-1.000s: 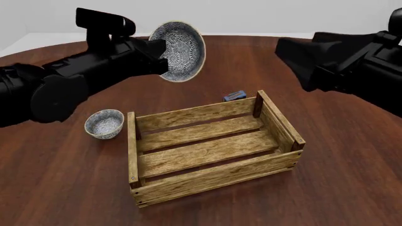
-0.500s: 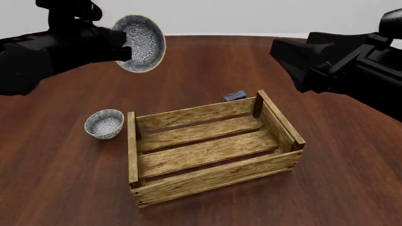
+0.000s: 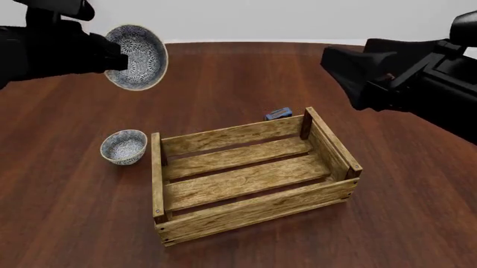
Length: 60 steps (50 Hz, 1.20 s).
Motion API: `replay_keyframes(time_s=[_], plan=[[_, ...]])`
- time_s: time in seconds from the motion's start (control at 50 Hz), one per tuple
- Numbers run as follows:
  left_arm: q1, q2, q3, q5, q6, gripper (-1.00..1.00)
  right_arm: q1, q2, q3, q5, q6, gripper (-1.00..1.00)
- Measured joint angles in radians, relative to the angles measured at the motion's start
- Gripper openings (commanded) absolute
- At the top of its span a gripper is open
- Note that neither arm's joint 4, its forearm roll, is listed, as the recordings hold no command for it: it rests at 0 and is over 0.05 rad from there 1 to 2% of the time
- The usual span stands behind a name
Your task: Stack the right bowl on the left bowl and place them in the tray.
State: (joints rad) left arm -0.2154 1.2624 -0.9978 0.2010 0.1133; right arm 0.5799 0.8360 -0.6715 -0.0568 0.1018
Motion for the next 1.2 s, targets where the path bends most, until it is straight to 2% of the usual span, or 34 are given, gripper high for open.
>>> replay_keyframes(time_s=[0.52,1.2], plan=[[0.133,0.094,0.043,0.012,-0.055,-1.0,-0.004,-0.02,0.004,0.011,0.0,1.0],[0.201,0.243,0.114,-0.061,-0.09,-1.0,-0.008,-0.02,0.007,0.008,0.0,1.0]])
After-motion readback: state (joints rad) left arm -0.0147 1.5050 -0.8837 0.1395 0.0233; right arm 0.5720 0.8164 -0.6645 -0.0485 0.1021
